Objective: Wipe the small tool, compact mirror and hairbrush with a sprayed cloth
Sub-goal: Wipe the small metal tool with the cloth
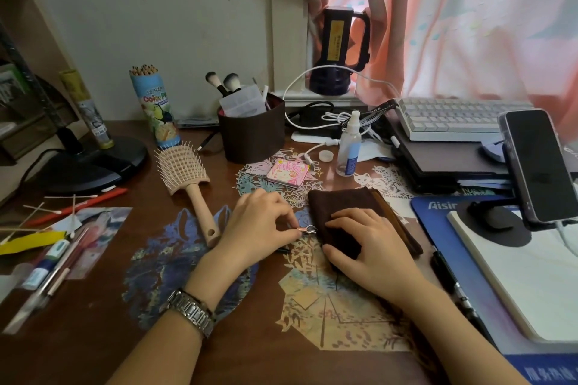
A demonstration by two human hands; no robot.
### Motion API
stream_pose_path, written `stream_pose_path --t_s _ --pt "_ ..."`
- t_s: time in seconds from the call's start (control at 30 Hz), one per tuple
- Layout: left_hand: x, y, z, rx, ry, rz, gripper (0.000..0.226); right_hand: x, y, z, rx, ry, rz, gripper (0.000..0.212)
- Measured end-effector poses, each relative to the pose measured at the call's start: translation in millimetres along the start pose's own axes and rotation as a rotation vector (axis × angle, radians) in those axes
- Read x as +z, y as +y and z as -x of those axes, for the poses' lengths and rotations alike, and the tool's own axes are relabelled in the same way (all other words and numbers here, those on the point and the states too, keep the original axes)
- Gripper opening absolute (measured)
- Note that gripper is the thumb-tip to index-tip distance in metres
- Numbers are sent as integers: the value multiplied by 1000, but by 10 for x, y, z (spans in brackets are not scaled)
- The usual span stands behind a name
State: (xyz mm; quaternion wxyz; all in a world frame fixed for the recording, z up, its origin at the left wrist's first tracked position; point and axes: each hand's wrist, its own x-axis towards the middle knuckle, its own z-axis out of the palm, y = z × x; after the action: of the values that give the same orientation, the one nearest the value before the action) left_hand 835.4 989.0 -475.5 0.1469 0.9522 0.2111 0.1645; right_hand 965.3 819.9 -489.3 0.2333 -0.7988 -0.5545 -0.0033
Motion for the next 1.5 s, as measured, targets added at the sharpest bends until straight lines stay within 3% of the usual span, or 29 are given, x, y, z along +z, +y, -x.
stream_pose_path --t_s 0.8,1.5 --pt "162 174 -119 -26 52 176 5 36 -16 13 -20 -9 13 44" --pt "43 -25 -85 29 48 28 15 -26 1 11 0 -101 68 55"
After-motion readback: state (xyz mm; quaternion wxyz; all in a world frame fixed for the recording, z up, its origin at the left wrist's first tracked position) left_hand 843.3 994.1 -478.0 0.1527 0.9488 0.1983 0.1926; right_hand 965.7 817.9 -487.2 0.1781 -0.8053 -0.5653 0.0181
